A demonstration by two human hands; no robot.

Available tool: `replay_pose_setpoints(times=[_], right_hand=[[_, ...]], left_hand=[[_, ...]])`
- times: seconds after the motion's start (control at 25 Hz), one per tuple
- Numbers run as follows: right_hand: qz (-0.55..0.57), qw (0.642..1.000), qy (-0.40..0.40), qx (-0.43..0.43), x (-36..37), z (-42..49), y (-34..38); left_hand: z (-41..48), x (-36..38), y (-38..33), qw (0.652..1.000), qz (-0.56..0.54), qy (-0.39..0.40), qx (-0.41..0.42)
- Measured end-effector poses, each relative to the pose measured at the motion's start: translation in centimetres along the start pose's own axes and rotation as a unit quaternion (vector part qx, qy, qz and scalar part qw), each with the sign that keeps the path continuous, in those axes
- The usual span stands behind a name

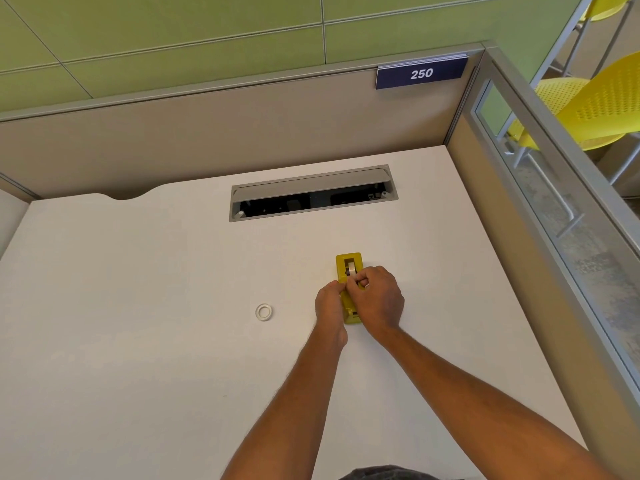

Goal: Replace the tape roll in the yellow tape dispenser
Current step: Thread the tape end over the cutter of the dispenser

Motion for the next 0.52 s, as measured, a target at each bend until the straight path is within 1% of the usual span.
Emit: replay_pose_setpoints(times=[0.36,0.52], right_hand=[[0.023,1.0,-0.002,-0.009,-0.25,-0.12,0.13],[0.04,0.999,0.004,-0.011,-0.37,-0.04,0.16]], left_hand=[[-0.54,-0.01,-0.35,1.0,-0.015,-0.001,0.001],[-0.77,-0.06,-0.57,0.999,-0.036,0.019,-0.01]])
Point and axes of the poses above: each hand's wrist, its own z-axis towards the middle knuckle, its own x-axis out of the palm, y = z × x, the point moved 6 cm from there along z, towards the middle knuckle, and after that the axes turned 7 degrees about z, right-handed, at the moved point
